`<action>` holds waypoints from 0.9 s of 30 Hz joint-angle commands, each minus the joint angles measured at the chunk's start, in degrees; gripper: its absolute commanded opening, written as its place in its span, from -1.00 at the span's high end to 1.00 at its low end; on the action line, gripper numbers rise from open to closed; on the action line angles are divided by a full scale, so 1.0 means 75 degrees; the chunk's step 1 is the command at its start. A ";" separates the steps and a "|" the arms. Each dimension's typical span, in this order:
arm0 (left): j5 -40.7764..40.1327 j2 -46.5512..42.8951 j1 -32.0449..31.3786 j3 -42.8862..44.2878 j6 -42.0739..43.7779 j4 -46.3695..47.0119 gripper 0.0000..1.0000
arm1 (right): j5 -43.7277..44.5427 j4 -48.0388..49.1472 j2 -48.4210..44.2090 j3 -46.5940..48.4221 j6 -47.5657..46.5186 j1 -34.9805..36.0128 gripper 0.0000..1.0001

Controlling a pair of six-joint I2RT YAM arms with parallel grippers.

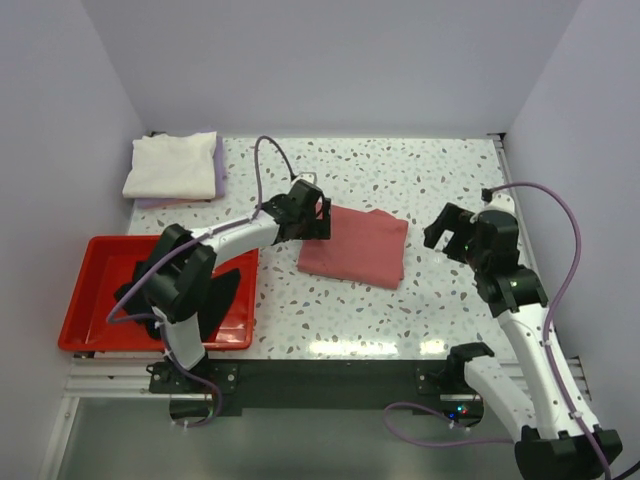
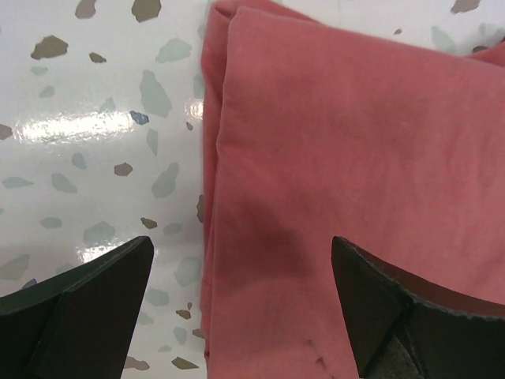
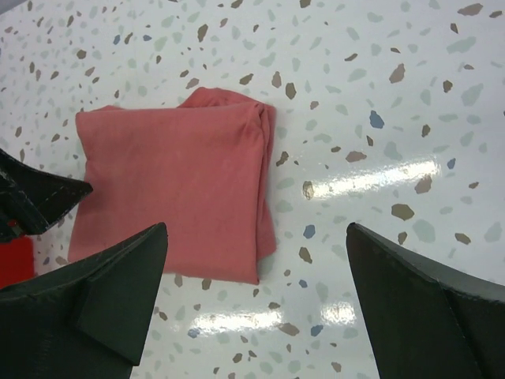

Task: Fold and stack the t-shirts
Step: Neatly place the folded tshirt to the corner

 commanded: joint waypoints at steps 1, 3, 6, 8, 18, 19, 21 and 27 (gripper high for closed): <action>0.0130 0.0400 -0.0019 0.0305 0.0119 -0.0042 -1.00 | 0.0431 -0.0343 -0.0081 0.0067 -0.0056 -0.0042 -0.98; 0.0142 0.0589 -0.0019 0.0388 0.0107 -0.0078 -1.00 | 0.0255 -0.0529 -0.0035 0.0207 -0.0172 -0.0030 -0.98; 0.0048 0.1045 -0.0019 0.0540 0.0072 -0.0090 -0.97 | 0.0079 -0.0531 0.0036 0.0232 -0.0361 -0.0030 -0.98; 0.0048 0.1210 -0.0019 0.0587 0.0013 -0.0102 -0.95 | 0.0090 -0.0519 0.0047 0.0208 -0.0361 -0.0030 -0.98; 0.0305 0.2030 -0.0042 0.0810 0.0083 -0.0196 -0.25 | 0.0055 -0.0461 0.0059 0.0173 -0.0501 -0.0042 -0.98; 0.0294 0.2077 -0.0042 0.0810 0.0072 -0.0195 -0.17 | 0.0067 -0.0426 0.0059 0.0161 -0.0490 -0.0030 -0.98; 0.0340 0.2194 -0.0089 0.0868 0.0060 -0.0207 0.03 | 0.0067 -0.0355 0.0106 0.0126 -0.0466 -0.0030 -0.98; -0.0455 0.2604 -0.0206 0.1700 0.0224 -0.0909 0.70 | 0.0137 -0.0355 0.0246 0.0044 -0.0455 -0.0030 -0.98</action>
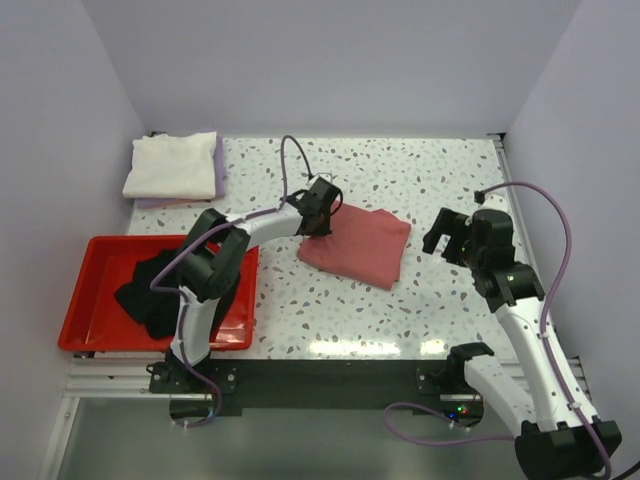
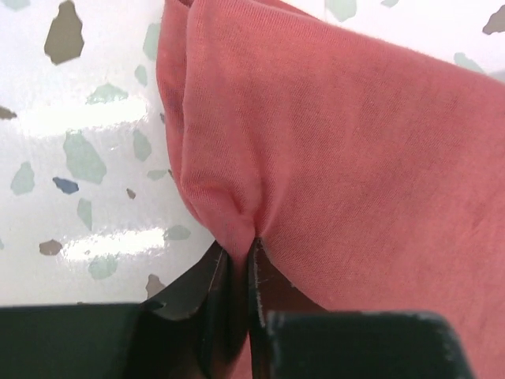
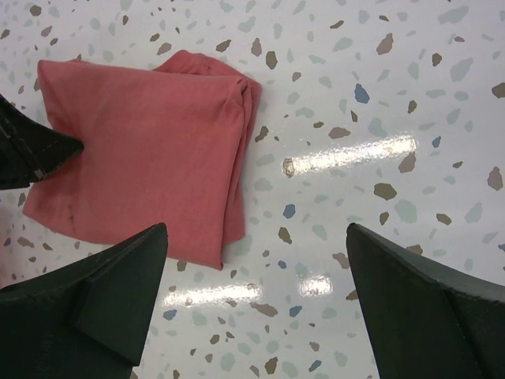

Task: Fold and stack the t-shirts
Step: Neatly place the folded tshirt to the corner

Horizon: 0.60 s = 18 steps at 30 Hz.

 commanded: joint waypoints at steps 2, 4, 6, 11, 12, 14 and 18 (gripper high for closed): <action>-0.0585 0.0551 -0.0078 0.0410 0.0215 -0.0902 0.93 | 0.0079 0.0115 0.0107 0.0102 -0.0096 -0.0030 -0.98; -0.0702 0.0492 -0.0090 0.0527 0.0274 -0.0879 1.00 | 0.0091 0.0114 0.0235 0.0114 -0.0084 -0.0030 -0.98; -0.0889 0.0422 -0.0090 0.0655 0.0344 -0.0879 1.00 | -0.0072 0.0266 0.0283 0.0032 -0.0037 -0.0030 -0.98; -0.1742 0.0176 -0.0090 0.0821 0.0824 -0.0914 1.00 | -0.0167 0.0325 0.0435 -0.0026 -0.0049 -0.0030 -0.98; -0.1931 0.0071 -0.0090 0.0820 0.0906 -0.0891 1.00 | -0.0190 0.0371 0.0424 -0.0073 -0.0038 -0.0042 -0.98; -0.2352 -0.0046 -0.0078 0.0820 0.1199 -0.0855 1.00 | -0.0284 0.0523 0.0365 -0.0132 -0.0026 -0.0030 -0.98; -0.2776 -0.0479 -0.0031 0.0611 0.1936 -0.0330 1.00 | -0.0425 0.0606 0.0318 -0.0167 -0.0038 -0.0030 -0.98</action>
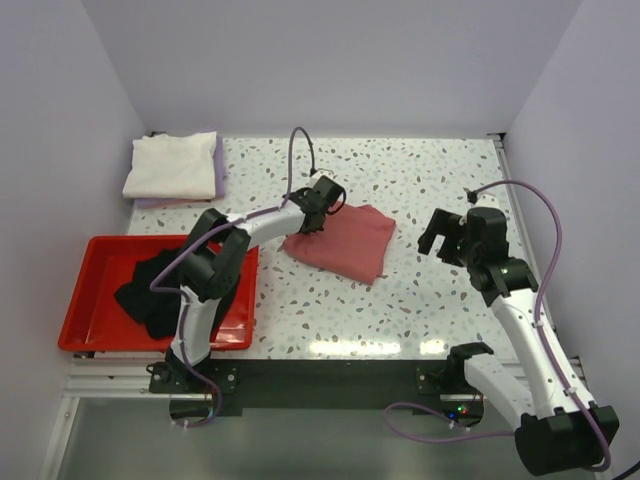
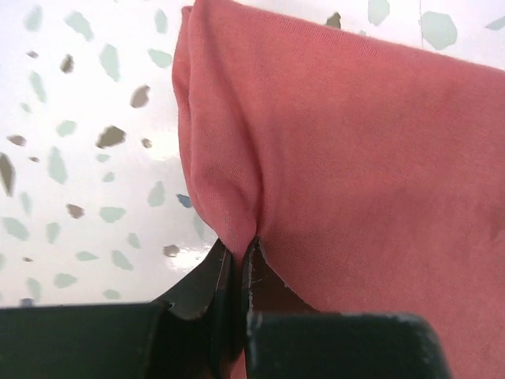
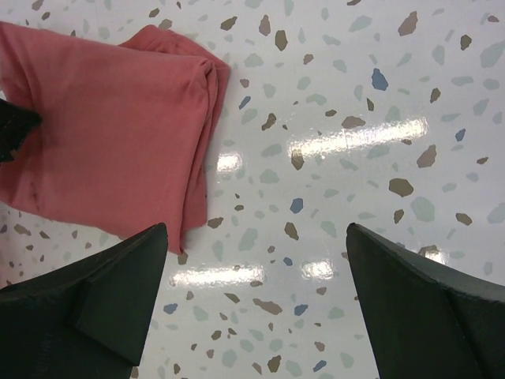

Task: Fold and stack the t-shirts
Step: Neatly place the folded tshirt to the corner

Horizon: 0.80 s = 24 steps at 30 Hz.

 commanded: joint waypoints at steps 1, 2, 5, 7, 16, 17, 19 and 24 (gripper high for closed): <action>-0.0981 -0.0728 0.0126 0.0006 0.1150 0.0618 1.00 | -0.0258 0.0495 -0.0145 -0.0091 -0.0040 -0.0030 -0.98; -0.1133 -0.0752 0.0161 0.0029 0.1280 0.0667 1.00 | -0.0306 0.0612 -0.0145 -0.0184 -0.0064 -0.0042 -0.98; -0.1251 -0.0787 0.0267 0.0135 0.1866 0.0749 1.00 | -0.0248 0.0578 -0.0134 -0.0209 -0.0076 -0.0030 -0.97; -0.1402 -0.0799 0.0360 0.0112 0.2392 0.0994 1.00 | -0.0224 0.0589 -0.0134 -0.0267 -0.0064 -0.0042 -0.98; -0.1836 -0.0494 0.0911 0.0849 0.4102 0.1276 1.00 | -0.0399 0.0847 -0.0063 -0.0501 -0.0040 -0.0042 -0.97; -0.1849 -0.0506 0.1062 0.0954 0.4245 0.1335 1.00 | -0.0423 0.0859 -0.0029 -0.0536 -0.0040 -0.0030 -0.98; -0.1872 -0.0482 0.1355 0.1130 0.4527 0.1370 1.00 | -0.0365 0.0824 -0.0017 -0.0525 -0.0064 -0.0030 -0.98; -0.2001 -0.0330 0.1954 0.2021 0.4680 0.0960 1.00 | -0.0154 0.0730 -0.0122 -0.0548 -0.0087 -0.0042 -0.98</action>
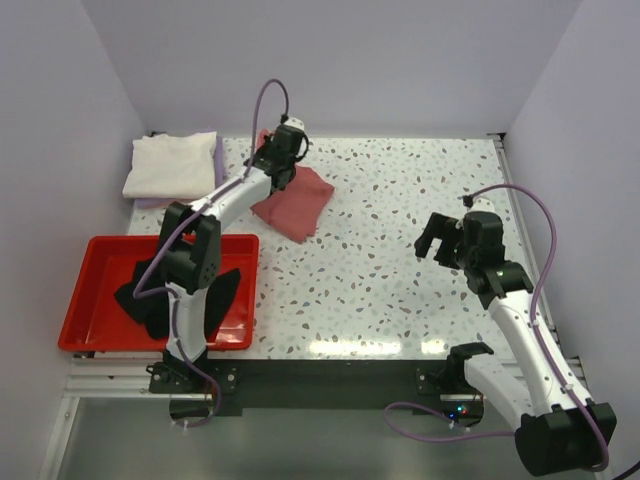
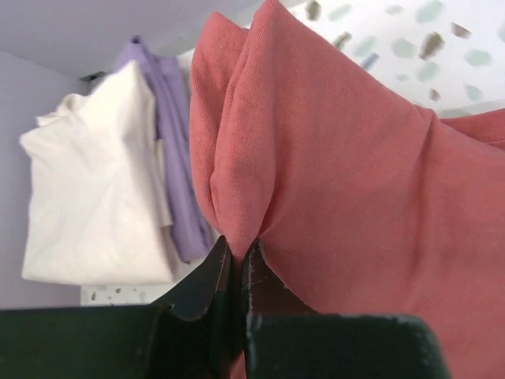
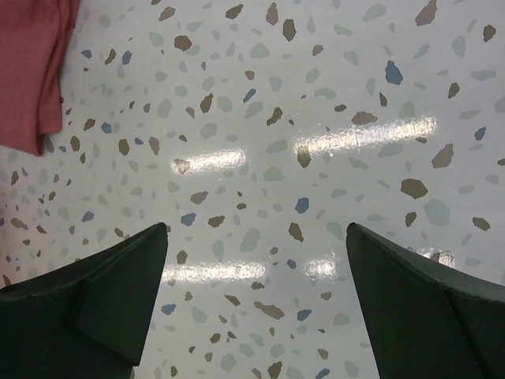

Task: Fold and stack the t-shirts
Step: Neatly place the folded tshirt to the corner

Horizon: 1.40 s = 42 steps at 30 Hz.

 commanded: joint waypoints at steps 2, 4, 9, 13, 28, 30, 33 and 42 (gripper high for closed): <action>-0.0451 -0.0079 0.0646 0.0783 0.0563 0.0232 1.00 | 0.0152 0.0261 -0.0125 -0.0047 -0.0073 -0.0027 -0.98; -0.0381 -0.0126 0.0903 0.0842 0.0504 0.0185 1.00 | 0.0152 0.0261 -0.0137 -0.0024 -0.0084 -0.0028 -0.98; -0.0322 -0.0197 0.1326 0.1146 0.0620 0.0103 1.00 | 0.0118 0.0273 -0.0090 -0.0059 -0.0084 -0.0039 -0.98; -0.0287 -0.0138 0.1666 0.1684 0.0750 -0.0096 1.00 | 0.0129 0.0249 -0.0090 -0.0024 -0.0108 -0.0027 -0.98; 0.0100 -0.0759 0.2229 0.2295 0.0985 -0.0378 1.00 | 0.0094 0.0250 0.0086 0.0000 -0.0072 -0.0027 -0.98; 0.0193 -0.0771 0.2276 0.2482 0.0961 -0.0366 1.00 | 0.0129 0.0226 0.0121 -0.0012 -0.0084 -0.0028 -0.98; 0.0345 -0.0759 0.2288 0.2902 0.0879 -0.0529 1.00 | 0.0211 0.0238 0.0098 -0.0012 -0.0084 -0.0027 -0.98; 0.0499 -0.0982 0.2311 0.3280 0.0867 -0.0635 1.00 | 0.0234 0.0273 0.0086 -0.0036 -0.0061 -0.0039 -0.98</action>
